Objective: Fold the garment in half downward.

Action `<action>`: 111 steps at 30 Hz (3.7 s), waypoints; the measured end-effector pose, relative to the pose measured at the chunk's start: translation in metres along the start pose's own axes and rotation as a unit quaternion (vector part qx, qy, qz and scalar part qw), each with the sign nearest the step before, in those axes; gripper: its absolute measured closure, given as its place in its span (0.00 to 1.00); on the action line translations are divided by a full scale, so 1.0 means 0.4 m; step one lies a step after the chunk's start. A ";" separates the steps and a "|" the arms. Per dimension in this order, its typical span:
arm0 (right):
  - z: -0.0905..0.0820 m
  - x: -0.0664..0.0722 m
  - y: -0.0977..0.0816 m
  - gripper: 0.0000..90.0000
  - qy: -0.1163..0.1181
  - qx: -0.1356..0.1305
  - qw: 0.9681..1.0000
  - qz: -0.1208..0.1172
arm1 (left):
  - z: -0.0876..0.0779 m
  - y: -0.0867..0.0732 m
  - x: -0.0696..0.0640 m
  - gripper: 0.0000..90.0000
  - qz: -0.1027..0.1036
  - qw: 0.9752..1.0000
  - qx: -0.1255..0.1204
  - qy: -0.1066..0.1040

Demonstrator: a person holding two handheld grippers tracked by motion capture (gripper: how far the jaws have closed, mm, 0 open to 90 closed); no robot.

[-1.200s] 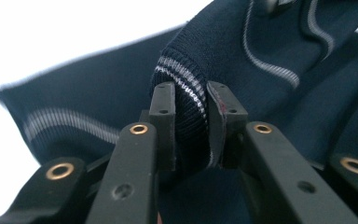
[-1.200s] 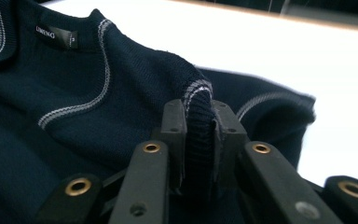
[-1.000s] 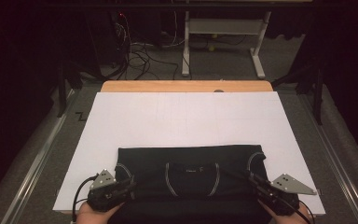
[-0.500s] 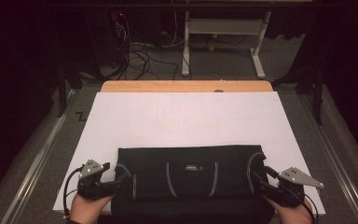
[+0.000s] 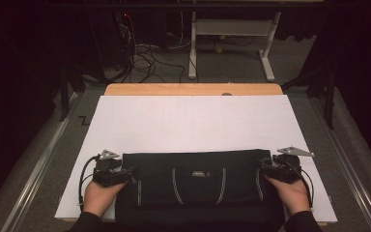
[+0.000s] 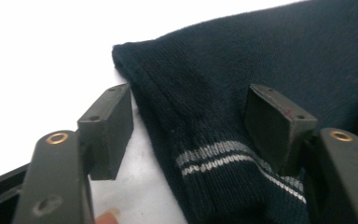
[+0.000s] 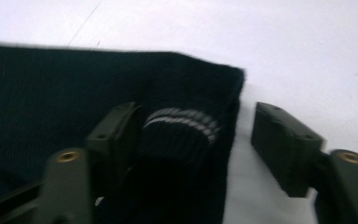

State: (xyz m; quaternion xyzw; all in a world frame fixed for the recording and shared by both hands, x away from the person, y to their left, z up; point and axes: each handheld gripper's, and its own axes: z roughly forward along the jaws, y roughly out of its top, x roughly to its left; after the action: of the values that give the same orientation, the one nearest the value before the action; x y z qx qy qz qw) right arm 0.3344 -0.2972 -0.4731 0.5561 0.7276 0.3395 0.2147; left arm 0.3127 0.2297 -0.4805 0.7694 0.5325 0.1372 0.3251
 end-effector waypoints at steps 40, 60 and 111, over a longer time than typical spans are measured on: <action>-0.079 0.008 0.063 0.90 0.038 -0.113 0.991 -0.057 | -0.047 0.087 -0.033 0.84 0.058 0.987 -0.150 -0.021; 0.022 0.000 0.209 0.89 -0.004 -0.147 0.985 -0.088 | -0.022 0.246 0.028 0.84 0.046 0.985 -0.160 0.042; 0.038 0.085 0.064 0.87 0.046 -0.071 0.992 -0.089 | 0.035 0.082 -0.029 0.88 0.023 0.988 -0.115 -0.098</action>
State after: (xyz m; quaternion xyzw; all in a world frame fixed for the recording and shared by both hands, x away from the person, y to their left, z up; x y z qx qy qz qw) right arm 0.3521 -0.2569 -0.4624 0.4559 0.7578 0.3948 0.2488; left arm 0.3399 0.2070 -0.4682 0.7489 0.4606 0.1291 0.4587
